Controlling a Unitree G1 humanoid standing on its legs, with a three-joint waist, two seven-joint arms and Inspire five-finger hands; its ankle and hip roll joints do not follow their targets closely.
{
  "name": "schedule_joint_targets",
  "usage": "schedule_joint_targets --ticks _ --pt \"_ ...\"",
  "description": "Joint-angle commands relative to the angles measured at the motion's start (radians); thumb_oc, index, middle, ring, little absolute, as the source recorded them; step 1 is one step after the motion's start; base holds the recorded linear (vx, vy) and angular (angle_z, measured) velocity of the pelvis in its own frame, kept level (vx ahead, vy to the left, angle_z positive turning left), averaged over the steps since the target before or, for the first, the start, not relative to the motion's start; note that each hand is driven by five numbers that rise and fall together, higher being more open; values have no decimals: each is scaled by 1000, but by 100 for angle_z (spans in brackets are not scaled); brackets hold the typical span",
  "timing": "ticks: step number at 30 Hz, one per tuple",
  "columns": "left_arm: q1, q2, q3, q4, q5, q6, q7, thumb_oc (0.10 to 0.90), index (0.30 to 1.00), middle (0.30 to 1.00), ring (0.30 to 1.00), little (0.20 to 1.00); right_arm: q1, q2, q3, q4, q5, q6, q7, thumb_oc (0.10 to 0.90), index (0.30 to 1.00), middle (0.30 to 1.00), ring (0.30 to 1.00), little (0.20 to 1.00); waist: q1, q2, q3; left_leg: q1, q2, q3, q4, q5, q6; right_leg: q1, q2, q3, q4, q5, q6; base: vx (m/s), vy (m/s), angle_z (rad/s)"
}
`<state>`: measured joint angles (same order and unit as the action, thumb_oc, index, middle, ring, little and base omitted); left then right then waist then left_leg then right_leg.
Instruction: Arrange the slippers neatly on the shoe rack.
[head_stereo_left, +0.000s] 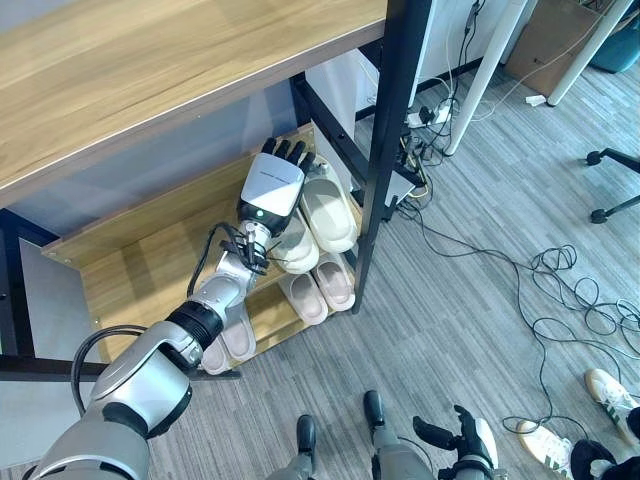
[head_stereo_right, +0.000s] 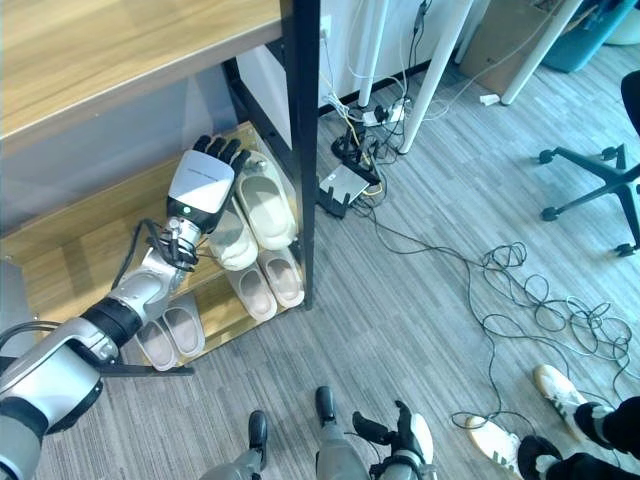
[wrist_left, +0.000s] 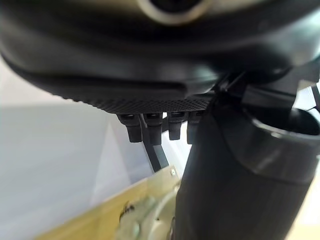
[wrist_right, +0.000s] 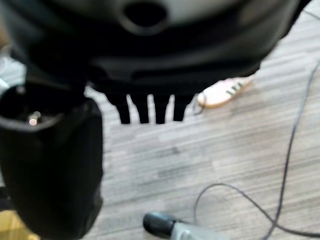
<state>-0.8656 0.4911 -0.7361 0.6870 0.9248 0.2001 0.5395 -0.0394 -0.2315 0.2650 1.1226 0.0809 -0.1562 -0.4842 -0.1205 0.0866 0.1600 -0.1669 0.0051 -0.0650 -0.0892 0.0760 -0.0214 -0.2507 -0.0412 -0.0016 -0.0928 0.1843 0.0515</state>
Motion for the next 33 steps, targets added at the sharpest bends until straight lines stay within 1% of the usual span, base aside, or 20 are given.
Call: schedule_joint_targets --ticks 1,9,10,12,13,15,18,19,20,21,22,24,26,27,28,29,30,31,32,33 --pt "-97 47 117 -26 38 25 43 800 900 900 900 900 37 -12 -45 -45 15 -16 -22 800 900 900 900 900 17 -27 -10 33 -54 0 2 -104 28 77 -11 15 6 -150 69 0 0 0" --pt "15 96 166 -160 40 -26 33 800 900 900 900 900 47 -37 -102 -29 13 3 -38 800 900 900 900 900 29 -30 -31 65 -51 -3 2 -109 25 113 -10 6 6 -161 66 17 -10 2" --pt "42 110 180 -207 39 -48 50 800 900 900 900 900 52 -48 -109 -10 -23 21 -61 800 900 900 900 900 36 -32 -37 73 -51 -7 2 -110 24 121 -10 1 6 -163 66 -30 -27 4" --pt "70 128 198 -264 28 -73 62 800 900 900 900 900 58 -54 -110 15 -40 28 -57 800 900 900 900 900 43 -35 -42 76 -54 -11 2 -99 22 126 -11 -4 6 -154 65 -9 -32 13" --pt "90 136 214 -292 21 -82 64 800 900 900 900 900 58 -48 -109 23 -40 30 -56 800 900 900 900 900 44 -34 -48 82 -53 -14 2 -110 23 132 -10 -5 6 -165 65 9 -24 19" --pt "139 150 247 -338 2 -90 66 800 900 900 900 900 65 -32 -111 13 -30 24 -42 800 900 900 900 900 51 -37 -50 82 -54 -15 2 -99 22 134 -13 -10 6 -155 65 -30 -25 10" --pt "260 148 338 -446 -49 -124 52 800 900 900 900 900 82 -14 -112 -8 -39 31 -34 800 900 900 900 900 61 -39 -60 89 -55 -18 2 -96 21 143 -13 -15 6 -155 63 -21 -33 -1" --pt "317 137 375 -482 -94 -150 52 800 900 900 900 900 85 -9 -118 -16 -39 35 -28 800 900 900 900 900 65 -41 -64 93 -55 -18 2 -95 21 148 -14 -19 6 -155 63 -25 -37 1" --pt "372 117 400 -528 -153 -206 60 800 900 900 900 900 85 1 -121 -19 -45 36 -29 800 900 900 900 900 73 -43 -67 96 -55 -19 2 -93 21 152 -14 -20 6 -154 62 -19 -35 5" --pt "443 116 429 -579 -201 -265 77 800 900 900 900 900 87 11 -122 -11 -52 39 -31 800 900 900 900 900 78 -41 -73 101 -56 -19 2 -94 21 156 -14 -20 6 -153 62 24 -27 3" --pt "519 120 450 -614 -232 -306 98 800 900 900 900 900 92 17 -122 5 -58 45 -29 800 900 900 900 900 86 -38 -86 114 -54 -20 2 -106 22 166 -12 -21 6 -162 63 29 -29 4" --pt "615 126 452 -634 -256 -334 109 800 900 900 900 900 97 24 -122 24 -64 43 -22 800 900 900 900 900 99 -38 -97 117 -54 -18 2 -96 22 169 -15 -30 6 -154 62 -27 -39 7" --pt "714 120 482 -666 -335 -364 97 800 900 900 900 900 85 29 -122 41 -56 53 -13 800 900 900 900 900 113 -38 -110 123 -55 -21 2 -90 21 178 -15 -38 6 -154 61 -41 -52 16" --pt "763 109 503 -694 -398 -392 85 800 900 900 900 900 83 31 -123 35 -56 54 -12 800 900 900 900 900 123 -37 -114 125 -55 -23 2 -85 20 182 -16 -43 6 -154 60 -1 -58 10" --pt "810 97 520 -716 -491 -431 49 800 900 900 900 900 90 27 -120 27 -55 55 -8 800 900 900 900 900 127 -35 -121 135 -54 -27 2 -93 20 194 -13 -47 6 -164 59 -48 -49 2" --pt "859 80 524 -729 -610 -473 -12 800 900 900 900 900 92 25 -118 18 -63 60 -3 800 900 900 900 900 131 -33 -124 135 -58 -27 2 -80 19 195 -15 -50 6 -154 59 -13 -48 7" --pt "902 12 532 -724 -852 -493 -91 800 900 900 900 900 102 15 -103 17 -81 76 7 800 900 900 900 900 138 -26 -133 150 -56 -35 2 -86 19 218 -15 -63 6 -167 55 -32 -24 9" --pt "903 13 533 -725 -856 -493 -95 800 900 900 900 900 103 14 -102 16 -81 76 7 800 900 900 900 900 136 -25 -133 152 -56 -36 2 -86 19 220 -15 -64 6 -168 55 -1 -22 17" --pt "951 -3 519 -717 -950 -492 -176 800 900 900 900 900 123 17 -80 12 -117 82 25 800 900 900 900 900 142 -18 -144 163 -55 -45 2 -86 18 241 -14 -77 6 -177 53 -21 -7 20" --pt "953 -3 520 -718 -951 -491 -178 800 900 900 900 900 124 17 -79 12 -118 82 25 800 900 900 900 900 141 -18 -144 164 -55 -45 2 -86 18 242 -14 -78 6 -177 53 -20 -14 32"
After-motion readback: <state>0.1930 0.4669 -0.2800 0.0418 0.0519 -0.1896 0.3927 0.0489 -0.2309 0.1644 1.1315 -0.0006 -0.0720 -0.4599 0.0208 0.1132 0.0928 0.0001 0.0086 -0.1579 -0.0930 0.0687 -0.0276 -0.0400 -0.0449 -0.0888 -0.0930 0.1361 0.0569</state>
